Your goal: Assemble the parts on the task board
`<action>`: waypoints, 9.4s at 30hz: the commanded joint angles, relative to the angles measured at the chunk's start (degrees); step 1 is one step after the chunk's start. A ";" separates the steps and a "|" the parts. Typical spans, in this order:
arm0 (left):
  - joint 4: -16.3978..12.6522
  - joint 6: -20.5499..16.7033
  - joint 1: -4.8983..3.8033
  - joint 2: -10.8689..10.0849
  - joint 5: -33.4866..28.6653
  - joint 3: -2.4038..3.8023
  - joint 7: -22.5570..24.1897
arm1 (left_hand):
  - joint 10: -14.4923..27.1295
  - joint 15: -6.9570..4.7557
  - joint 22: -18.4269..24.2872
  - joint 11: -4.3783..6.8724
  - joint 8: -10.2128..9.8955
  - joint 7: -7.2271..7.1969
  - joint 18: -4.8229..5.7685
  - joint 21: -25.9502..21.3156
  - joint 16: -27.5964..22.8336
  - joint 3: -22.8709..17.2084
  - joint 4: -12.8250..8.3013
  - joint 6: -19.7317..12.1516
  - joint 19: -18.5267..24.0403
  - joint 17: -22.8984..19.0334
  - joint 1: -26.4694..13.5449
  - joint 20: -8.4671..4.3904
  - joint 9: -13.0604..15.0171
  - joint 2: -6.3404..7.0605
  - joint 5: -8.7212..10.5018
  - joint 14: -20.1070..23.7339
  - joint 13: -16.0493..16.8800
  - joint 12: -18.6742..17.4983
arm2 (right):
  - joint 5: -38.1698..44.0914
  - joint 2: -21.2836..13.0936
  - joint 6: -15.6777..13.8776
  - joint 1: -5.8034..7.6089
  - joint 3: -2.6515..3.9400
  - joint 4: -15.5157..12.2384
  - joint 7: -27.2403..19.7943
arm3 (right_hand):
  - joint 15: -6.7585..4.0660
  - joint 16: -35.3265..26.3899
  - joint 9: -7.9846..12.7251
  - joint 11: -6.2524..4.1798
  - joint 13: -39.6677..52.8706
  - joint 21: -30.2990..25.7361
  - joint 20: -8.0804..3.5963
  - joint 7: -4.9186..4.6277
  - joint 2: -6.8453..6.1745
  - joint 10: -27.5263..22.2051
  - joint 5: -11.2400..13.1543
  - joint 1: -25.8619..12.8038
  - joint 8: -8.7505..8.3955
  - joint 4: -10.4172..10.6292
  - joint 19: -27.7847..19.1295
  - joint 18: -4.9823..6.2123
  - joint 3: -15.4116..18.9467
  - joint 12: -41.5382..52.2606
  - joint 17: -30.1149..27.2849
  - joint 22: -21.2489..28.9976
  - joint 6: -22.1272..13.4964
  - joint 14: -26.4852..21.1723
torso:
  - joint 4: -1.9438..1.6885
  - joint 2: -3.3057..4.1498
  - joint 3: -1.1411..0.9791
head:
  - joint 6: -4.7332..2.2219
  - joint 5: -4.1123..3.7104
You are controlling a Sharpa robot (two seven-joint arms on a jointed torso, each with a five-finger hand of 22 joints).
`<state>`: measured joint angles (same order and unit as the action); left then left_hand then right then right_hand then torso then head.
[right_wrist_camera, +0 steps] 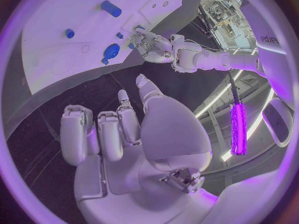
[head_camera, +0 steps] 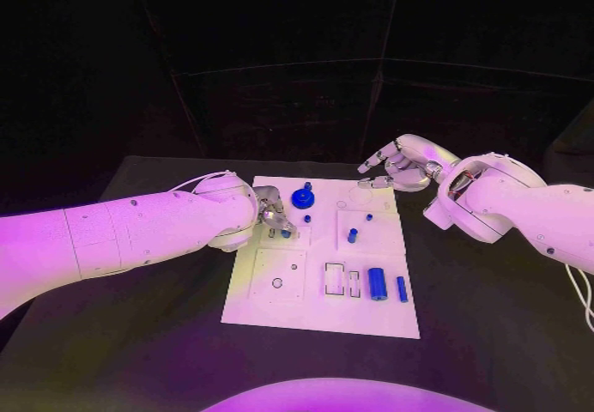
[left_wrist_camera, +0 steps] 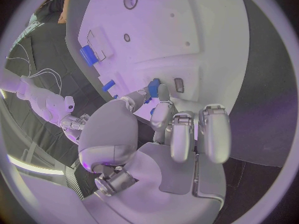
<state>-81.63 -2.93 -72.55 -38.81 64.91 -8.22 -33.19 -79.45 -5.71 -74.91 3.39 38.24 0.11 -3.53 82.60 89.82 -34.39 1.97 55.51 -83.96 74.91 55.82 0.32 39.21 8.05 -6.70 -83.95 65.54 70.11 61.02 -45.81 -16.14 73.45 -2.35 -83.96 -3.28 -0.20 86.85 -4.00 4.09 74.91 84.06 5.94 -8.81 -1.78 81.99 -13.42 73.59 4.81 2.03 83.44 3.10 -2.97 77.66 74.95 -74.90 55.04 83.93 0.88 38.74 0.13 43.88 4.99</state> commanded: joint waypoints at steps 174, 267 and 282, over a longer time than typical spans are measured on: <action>25.54 16.45 -3.39 9.74 -7.52 3.81 4.82 | 3.10 0.85 -0.03 -2.03 -6.67 2.80 0.15 -3.63 0.18 19.74 -0.82 -3.22 -0.42 15.09 21.36 0.96 -10.44 -14.31 4.06 -6.05 -4.21 -2.31 | -0.20 1.62 0.29 0.11 0.02 1.93 -0.43 | -0.47 -0.68 0.02 -0.42 4.25 -0.65 -0.48 0.13 0.81 -0.20 -1.28 0.71 0.45 0.06 -0.50 -0.07 1.47 -0.43 6.99 -0.23 0.65 4.28 | 0.08 0.16 0.10 | -0.56 0.99; -0.68 4.13 -0.18 -6.15 -1.33 0.23 5.71 | 2.71 0.69 -0.79 -1.54 -1.80 2.26 0.22 -3.56 0.18 -0.40 -5.86 -3.46 -0.72 15.09 12.12 0.87 -8.45 -5.12 3.89 -6.05 -7.31 -4.41 | -0.20 1.40 0.73 0.07 0.00 2.51 -0.52 | -0.49 -0.72 0.02 -0.45 4.18 -0.69 -0.50 0.15 0.77 -0.25 -1.36 1.04 0.49 -0.12 -0.52 -0.06 1.58 -0.51 6.95 -0.18 0.71 4.27 | 0.16 0.21 0.10 | 0.64 2.25; -1.04 4.90 -0.18 -6.10 -1.40 0.23 5.59 | 1.92 0.62 -0.96 -1.41 -1.28 2.06 0.25 -3.48 0.18 -1.16 -6.11 -2.99 -0.79 15.09 11.63 0.84 -8.29 -4.12 3.86 -6.05 -6.32 -3.62 | -0.20 1.38 0.74 0.07 0.00 2.48 -0.53 | -0.49 -0.72 0.02 -0.45 4.18 -0.69 -0.50 0.15 0.77 -0.25 -1.36 1.04 0.49 -0.12 -0.52 -0.06 1.58 -0.51 6.95 -0.18 0.71 4.27 | 0.13 0.20 0.08 | 0.60 2.30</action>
<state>-82.48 0.34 -72.84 -44.90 63.28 -7.88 -26.93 -77.02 -5.00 -74.91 1.76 36.75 2.54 -2.66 79.03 89.82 -28.98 2.05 52.02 -83.99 74.91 67.29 1.53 30.73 3.40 -2.65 -84.05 58.95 66.19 60.91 -44.44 -15.63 73.41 -2.38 -81.40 -3.39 -0.20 86.40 -4.00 3.88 74.91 83.59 5.53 -8.61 -1.26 81.78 -14.53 74.12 5.10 1.95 83.03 3.10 -1.63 77.37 74.92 -74.91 55.24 83.93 1.01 38.95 0.21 44.49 7.21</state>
